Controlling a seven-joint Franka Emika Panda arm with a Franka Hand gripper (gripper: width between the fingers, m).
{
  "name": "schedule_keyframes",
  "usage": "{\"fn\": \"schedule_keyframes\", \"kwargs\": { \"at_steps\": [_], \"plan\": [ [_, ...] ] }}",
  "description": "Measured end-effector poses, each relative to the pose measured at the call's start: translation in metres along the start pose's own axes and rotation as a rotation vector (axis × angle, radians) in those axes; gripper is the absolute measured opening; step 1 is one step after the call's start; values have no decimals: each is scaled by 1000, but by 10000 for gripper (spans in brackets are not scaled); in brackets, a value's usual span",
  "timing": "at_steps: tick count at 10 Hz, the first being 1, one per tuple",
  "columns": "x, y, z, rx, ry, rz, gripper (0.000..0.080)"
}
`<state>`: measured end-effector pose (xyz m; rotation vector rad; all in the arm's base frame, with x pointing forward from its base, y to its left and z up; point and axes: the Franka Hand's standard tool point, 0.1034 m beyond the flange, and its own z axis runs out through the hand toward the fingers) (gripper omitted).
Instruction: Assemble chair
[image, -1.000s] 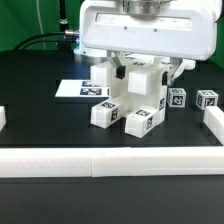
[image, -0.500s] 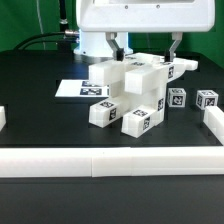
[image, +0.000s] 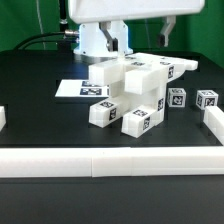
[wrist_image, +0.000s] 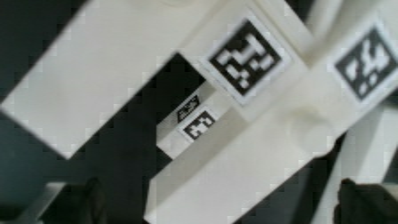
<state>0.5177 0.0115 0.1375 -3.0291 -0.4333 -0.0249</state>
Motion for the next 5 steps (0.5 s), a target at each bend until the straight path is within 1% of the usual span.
{"fn": "schedule_keyframes", "kwargs": {
  "at_steps": [1, 3, 4, 5],
  "plan": [
    [-7, -1, 1, 3, -4, -86, 649],
    [-6, 0, 2, 2, -5, -154, 649],
    [-9, 0, 3, 2, -5, -154, 649],
    [-22, -2, 5, 9, -11, -161, 649]
  ]
}}
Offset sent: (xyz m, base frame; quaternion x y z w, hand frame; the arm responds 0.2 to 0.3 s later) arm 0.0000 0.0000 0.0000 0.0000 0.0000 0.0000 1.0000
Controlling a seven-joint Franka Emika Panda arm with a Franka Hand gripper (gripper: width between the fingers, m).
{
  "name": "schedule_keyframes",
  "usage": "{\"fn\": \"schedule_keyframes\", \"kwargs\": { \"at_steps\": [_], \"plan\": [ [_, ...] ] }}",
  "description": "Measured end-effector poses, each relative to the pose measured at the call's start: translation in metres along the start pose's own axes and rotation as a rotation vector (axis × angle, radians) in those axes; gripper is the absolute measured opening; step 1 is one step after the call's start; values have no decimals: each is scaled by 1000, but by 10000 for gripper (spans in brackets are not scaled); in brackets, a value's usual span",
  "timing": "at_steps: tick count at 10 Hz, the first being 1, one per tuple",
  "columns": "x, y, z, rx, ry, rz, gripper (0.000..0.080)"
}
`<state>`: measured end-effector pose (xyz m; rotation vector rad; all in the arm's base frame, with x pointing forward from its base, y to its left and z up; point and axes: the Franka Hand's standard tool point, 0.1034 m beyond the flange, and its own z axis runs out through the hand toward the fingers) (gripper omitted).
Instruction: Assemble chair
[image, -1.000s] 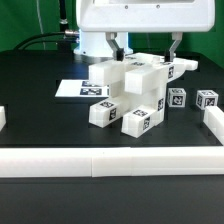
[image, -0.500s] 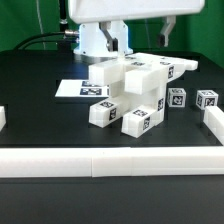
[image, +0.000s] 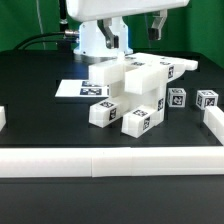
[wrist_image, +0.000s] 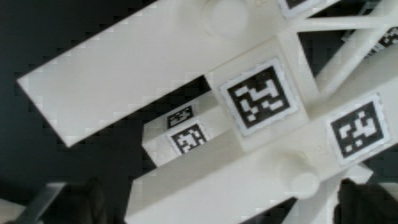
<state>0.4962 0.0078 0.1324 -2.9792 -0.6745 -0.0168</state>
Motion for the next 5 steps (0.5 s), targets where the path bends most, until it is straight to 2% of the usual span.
{"fn": "schedule_keyframes", "kwargs": {
  "at_steps": [1, 3, 4, 5],
  "plan": [
    [-15, -5, -2, 12, -4, -12, 649],
    [-53, -5, 5, 13, 13, -72, 649],
    [-64, -6, 10, 26, 8, -55, 649],
    [-59, -6, 8, 24, 12, -55, 649]
  ]
}}
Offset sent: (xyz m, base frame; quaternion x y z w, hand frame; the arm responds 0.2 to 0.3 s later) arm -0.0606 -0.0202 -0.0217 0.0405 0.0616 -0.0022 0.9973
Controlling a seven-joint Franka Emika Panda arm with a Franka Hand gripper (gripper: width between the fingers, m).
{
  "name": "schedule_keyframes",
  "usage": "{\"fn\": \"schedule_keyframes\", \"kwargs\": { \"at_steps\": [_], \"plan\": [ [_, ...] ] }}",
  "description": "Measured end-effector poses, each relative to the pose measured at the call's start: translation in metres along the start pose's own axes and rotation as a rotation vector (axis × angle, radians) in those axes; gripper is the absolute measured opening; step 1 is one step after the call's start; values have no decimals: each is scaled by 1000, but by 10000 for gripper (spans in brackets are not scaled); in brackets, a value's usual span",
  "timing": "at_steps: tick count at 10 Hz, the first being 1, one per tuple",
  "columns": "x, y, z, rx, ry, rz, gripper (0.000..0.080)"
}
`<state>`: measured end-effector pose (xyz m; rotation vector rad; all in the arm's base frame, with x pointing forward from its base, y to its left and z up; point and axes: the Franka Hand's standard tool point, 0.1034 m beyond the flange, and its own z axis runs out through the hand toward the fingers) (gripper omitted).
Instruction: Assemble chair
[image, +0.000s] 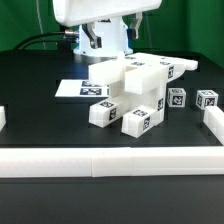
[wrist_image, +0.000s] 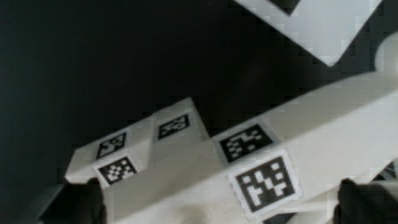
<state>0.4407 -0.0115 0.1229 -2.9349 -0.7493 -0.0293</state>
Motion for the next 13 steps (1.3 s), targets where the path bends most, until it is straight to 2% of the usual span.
{"fn": "schedule_keyframes", "kwargs": {
  "at_steps": [2, 3, 4, 5, 6, 9, 10, 11, 12, 13],
  "plan": [
    [-3, 1, 2, 2, -4, 4, 649],
    [-12, 2, 6, 17, -7, 28, 649],
    [-29, -1, 15, 12, 4, 17, 649],
    [-53, -11, 28, 21, 1, 24, 649],
    [-62, -18, 33, 26, -4, 36, 649],
    [-63, -28, 37, 40, -6, 43, 649],
    [-55, -30, 36, 40, -2, 41, 649],
    [-41, -30, 31, 35, 12, 34, 649],
    [-32, -31, 27, 42, 17, 25, 649],
    [-29, -29, 26, 39, 24, 16, 649]
  ]
}}
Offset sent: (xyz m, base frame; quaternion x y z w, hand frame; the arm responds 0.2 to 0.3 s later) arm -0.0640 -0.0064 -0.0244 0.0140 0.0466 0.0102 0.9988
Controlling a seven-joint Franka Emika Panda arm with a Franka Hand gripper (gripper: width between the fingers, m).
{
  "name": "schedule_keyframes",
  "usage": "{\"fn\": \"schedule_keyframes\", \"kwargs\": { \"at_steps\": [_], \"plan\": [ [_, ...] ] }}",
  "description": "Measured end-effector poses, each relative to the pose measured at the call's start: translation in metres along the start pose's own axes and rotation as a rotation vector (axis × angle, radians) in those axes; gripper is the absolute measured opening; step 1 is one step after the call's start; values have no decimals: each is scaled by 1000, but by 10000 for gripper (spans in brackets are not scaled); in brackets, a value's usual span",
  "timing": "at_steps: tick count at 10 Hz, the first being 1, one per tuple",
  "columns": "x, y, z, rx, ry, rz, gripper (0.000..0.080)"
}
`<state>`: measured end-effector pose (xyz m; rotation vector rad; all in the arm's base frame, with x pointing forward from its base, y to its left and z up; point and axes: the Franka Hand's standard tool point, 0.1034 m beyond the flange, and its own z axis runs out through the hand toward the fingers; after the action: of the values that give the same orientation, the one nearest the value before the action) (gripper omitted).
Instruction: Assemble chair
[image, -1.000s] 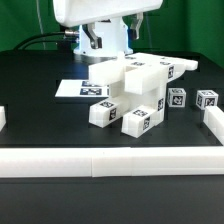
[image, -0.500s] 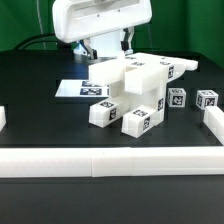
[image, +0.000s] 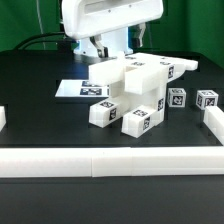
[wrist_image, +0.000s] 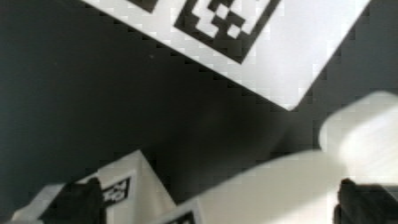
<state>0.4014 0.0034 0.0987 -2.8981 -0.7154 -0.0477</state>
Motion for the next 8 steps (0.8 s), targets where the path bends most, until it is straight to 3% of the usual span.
{"fn": "schedule_keyframes", "kwargs": {
  "at_steps": [5, 8],
  "plan": [
    [-3, 1, 2, 1, -6, 1, 649],
    [-13, 34, 20, -27, -26, -74, 649]
  ]
}}
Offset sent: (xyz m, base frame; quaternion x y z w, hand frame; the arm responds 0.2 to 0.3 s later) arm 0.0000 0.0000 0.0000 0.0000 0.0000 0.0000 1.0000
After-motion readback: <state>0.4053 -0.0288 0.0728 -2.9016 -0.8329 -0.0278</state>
